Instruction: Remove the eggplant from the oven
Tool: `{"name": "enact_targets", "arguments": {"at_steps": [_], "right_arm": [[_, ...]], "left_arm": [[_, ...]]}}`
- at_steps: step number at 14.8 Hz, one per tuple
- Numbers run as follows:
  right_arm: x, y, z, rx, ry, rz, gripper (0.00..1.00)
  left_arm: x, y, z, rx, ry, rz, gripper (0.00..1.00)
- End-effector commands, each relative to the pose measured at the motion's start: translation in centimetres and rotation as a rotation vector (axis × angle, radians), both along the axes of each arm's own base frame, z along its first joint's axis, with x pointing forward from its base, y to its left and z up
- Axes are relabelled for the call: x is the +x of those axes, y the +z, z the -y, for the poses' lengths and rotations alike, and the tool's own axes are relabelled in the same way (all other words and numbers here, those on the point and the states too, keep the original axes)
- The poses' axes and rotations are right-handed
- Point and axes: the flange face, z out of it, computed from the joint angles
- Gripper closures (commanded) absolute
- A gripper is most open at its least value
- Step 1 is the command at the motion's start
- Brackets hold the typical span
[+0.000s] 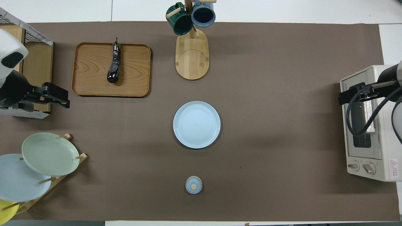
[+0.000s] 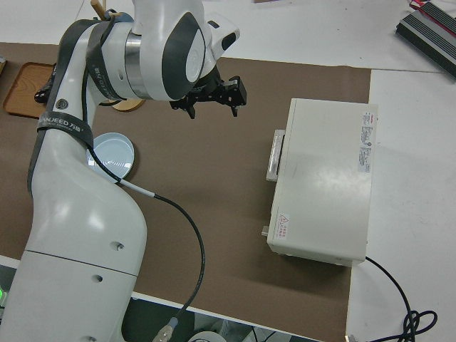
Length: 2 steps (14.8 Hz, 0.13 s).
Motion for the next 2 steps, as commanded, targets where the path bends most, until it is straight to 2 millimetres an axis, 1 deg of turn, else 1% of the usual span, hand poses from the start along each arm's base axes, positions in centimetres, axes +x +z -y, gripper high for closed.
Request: {"name": "enact_targets", "arguments": {"at_steps": [1, 2], "right_arm": [[-0.28, 0.47, 0.13, 0.002, -0.017, 0.001, 0.0], [-0.28, 0.47, 0.13, 0.002, -0.017, 0.001, 0.0]], "left_arm": [[-0.37, 0.66, -0.32, 0.004, -0.004, -0.008, 0.0], [-0.37, 0.66, -0.32, 0.004, -0.004, -0.008, 0.0]]}}
